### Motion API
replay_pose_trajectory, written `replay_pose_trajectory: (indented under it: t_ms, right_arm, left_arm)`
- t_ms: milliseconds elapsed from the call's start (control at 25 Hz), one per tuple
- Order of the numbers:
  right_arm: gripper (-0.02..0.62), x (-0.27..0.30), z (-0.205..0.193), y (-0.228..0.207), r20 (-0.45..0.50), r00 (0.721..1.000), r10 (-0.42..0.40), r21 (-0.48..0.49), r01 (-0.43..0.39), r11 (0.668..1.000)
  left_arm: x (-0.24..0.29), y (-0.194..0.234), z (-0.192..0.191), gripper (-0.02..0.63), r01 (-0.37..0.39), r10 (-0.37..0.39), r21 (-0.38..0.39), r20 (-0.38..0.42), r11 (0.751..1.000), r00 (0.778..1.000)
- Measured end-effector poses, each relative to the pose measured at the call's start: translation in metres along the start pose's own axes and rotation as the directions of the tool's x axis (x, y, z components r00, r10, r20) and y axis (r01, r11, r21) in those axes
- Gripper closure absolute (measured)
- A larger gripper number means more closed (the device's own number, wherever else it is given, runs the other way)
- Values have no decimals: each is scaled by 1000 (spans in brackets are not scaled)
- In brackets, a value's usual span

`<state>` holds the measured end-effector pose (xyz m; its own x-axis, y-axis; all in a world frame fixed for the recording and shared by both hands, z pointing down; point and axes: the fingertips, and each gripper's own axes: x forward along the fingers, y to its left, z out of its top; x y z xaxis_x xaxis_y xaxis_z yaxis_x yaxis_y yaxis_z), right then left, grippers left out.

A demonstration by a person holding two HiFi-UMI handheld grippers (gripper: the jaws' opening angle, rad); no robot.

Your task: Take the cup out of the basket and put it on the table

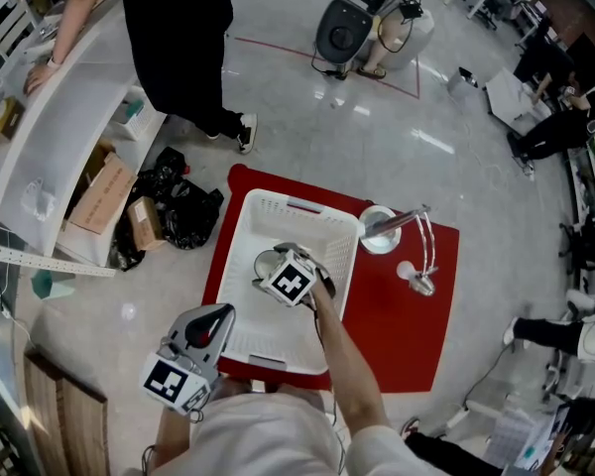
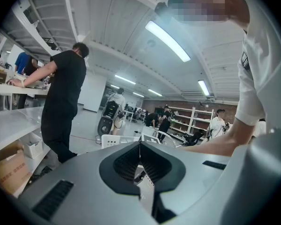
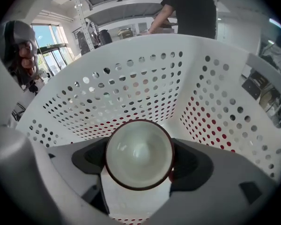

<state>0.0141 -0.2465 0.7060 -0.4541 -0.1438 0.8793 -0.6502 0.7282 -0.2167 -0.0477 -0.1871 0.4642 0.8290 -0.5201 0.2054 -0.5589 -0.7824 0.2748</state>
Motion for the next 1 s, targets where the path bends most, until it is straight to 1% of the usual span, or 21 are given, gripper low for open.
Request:
replay_pose_trajectory:
  t_ms: [200,360,480,1000]
  right_arm:
    - [186,-26,19,15,72,997,11,-1,-11,1000]
    - [186,-50,32,19,109,993,-34,-51,39,998]
    - [186,-64,38,25,127,991,-47,-65,56,996]
    - [186,-111,39,40,189,978,-89,-61,102,993]
  left_arm:
    - [3,-4,1,595,9,-9,5,-2,1000,1000]
    - [4,-6,2,595,16,-16,10,0,1000,1000]
    - [5,-8,4,595,21,-21,14,-2,1000,1000]
    - [7,-22,4,595,61,-61,36,-3,997,998]
